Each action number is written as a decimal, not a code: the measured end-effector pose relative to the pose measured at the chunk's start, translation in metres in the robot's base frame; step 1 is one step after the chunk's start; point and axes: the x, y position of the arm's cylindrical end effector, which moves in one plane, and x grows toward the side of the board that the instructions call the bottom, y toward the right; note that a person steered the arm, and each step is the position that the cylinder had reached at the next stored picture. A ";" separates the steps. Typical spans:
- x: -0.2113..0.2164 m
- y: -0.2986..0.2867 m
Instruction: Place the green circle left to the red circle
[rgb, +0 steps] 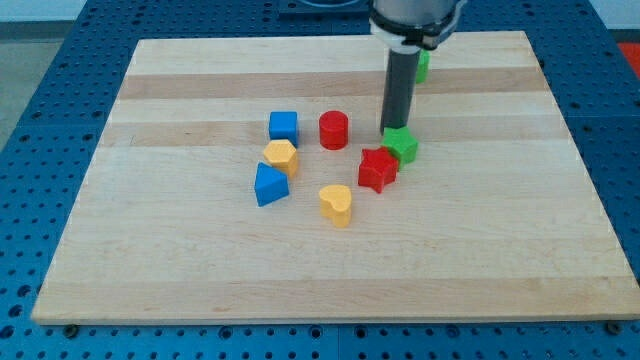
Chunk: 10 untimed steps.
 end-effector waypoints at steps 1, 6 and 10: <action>0.019 -0.018; -0.191 0.115; -0.104 0.061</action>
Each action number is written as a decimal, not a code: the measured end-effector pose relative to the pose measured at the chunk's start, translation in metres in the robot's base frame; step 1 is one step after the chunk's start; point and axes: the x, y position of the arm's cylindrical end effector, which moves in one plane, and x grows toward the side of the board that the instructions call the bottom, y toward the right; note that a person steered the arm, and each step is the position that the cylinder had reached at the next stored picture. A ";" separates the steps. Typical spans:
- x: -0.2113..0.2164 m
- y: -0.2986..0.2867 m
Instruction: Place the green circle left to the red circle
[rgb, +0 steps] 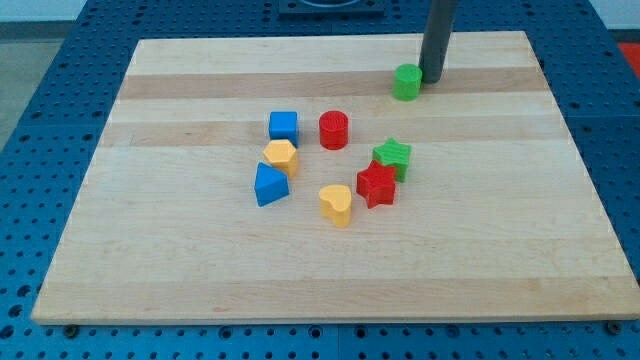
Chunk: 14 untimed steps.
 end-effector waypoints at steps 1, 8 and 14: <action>0.006 -0.031; 0.052 -0.168; 0.078 -0.161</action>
